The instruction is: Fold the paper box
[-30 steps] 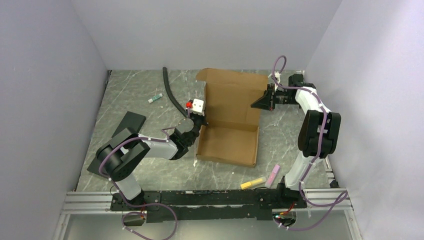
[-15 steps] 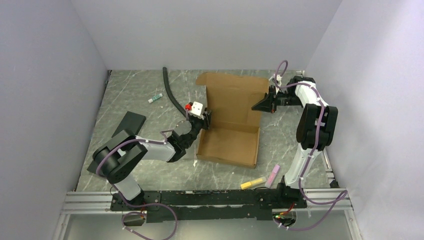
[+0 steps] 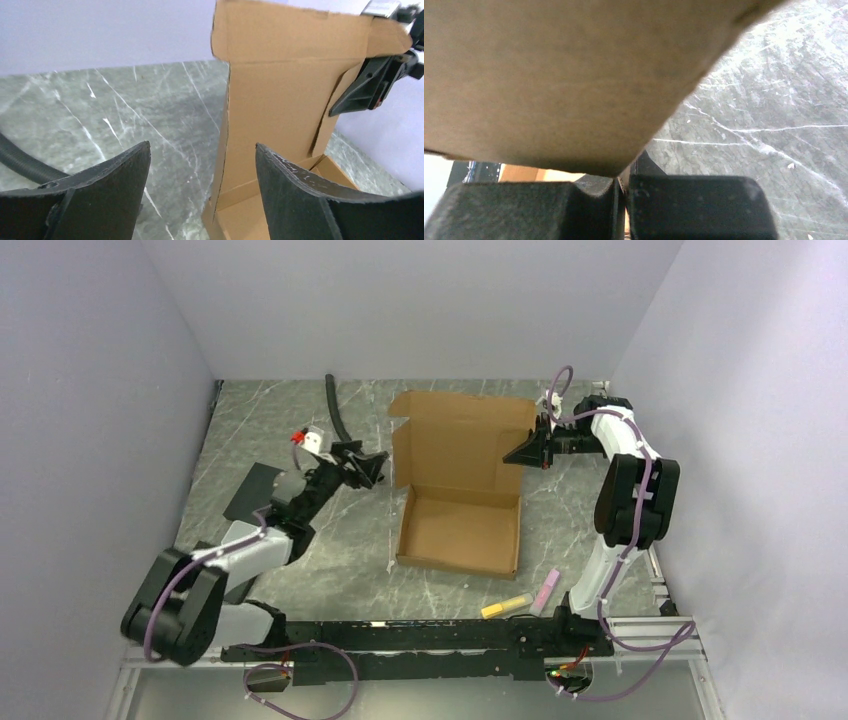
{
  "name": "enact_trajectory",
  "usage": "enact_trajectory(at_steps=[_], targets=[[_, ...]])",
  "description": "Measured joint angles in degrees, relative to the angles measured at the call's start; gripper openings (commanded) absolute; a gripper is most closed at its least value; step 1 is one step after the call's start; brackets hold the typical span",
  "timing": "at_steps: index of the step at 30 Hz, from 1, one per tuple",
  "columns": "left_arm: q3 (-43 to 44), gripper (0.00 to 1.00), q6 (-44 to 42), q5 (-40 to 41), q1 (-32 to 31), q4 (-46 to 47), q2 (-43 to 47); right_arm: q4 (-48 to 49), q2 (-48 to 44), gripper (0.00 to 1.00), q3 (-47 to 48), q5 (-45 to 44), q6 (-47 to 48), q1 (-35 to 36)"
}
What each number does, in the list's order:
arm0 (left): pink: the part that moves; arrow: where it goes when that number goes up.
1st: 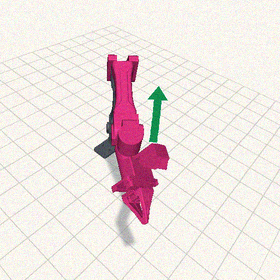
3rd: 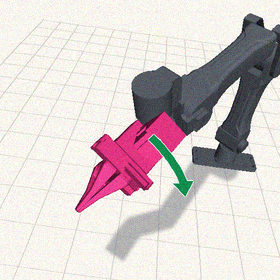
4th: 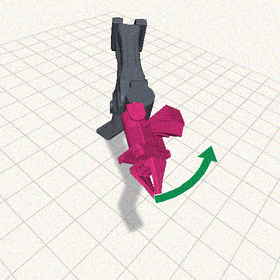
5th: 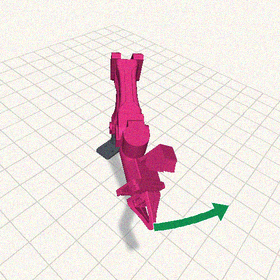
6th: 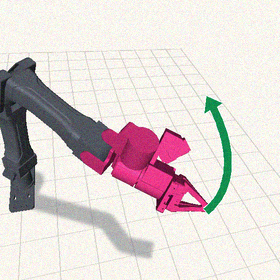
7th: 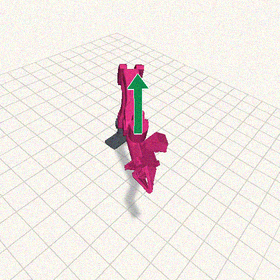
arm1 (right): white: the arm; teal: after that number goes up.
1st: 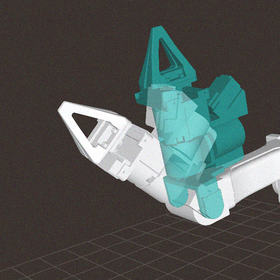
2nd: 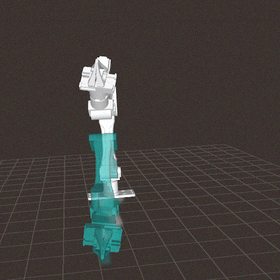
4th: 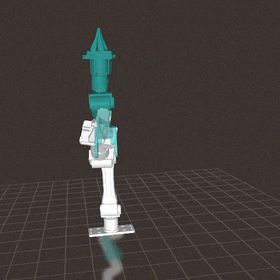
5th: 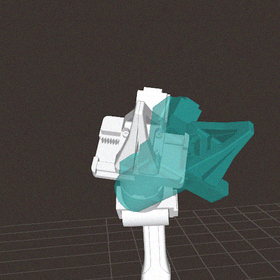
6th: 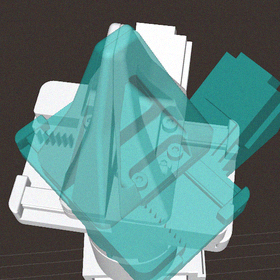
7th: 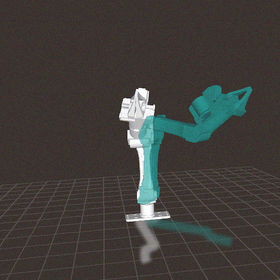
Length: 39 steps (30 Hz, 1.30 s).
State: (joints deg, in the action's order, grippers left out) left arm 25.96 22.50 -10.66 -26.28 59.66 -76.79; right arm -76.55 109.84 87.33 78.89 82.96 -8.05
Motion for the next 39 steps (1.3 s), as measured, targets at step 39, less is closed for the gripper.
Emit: enact_trajectory(at_steps=[39], targets=[[16.1,0.46,4.1,-37.9,7.2,21.5,-31.8,6.6,-3.9,0.0,-2.7,-2.1,-3.7,2.2]])
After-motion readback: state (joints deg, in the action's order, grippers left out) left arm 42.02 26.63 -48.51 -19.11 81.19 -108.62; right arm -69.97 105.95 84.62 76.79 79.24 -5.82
